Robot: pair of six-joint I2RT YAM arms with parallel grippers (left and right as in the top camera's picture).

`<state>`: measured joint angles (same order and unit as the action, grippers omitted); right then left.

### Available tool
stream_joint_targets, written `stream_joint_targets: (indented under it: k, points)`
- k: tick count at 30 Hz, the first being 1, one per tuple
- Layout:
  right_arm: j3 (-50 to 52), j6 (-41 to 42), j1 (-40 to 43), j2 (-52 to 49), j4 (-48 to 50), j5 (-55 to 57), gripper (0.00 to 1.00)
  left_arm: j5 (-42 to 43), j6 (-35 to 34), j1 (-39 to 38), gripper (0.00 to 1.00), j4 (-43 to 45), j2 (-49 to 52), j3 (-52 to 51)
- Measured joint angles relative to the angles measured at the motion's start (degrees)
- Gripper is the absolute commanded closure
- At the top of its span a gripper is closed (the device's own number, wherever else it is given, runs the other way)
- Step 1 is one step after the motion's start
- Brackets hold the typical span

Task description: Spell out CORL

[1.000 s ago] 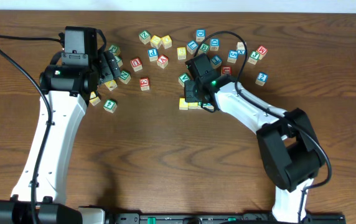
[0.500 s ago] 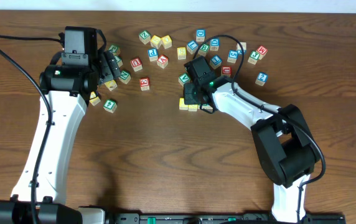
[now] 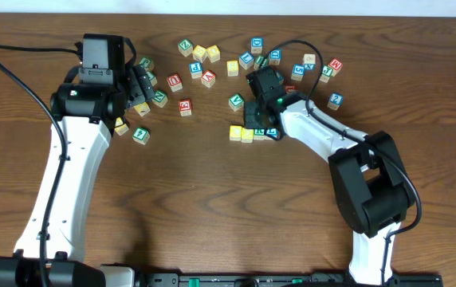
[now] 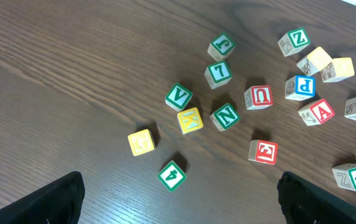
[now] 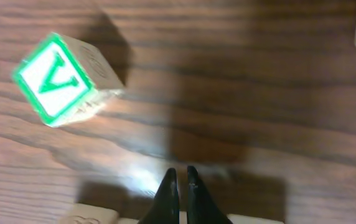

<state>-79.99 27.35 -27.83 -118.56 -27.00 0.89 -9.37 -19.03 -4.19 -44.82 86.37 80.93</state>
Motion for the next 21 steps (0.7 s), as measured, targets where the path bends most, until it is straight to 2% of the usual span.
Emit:
stream_joint_targets:
  k: [21]
  points:
    - [-0.11, 0.00, 0.00, 0.00, -2.99, -0.02, 0.99, 0.00, 0.02, 0.00, 0.02, 0.00, 0.00, 0.00]
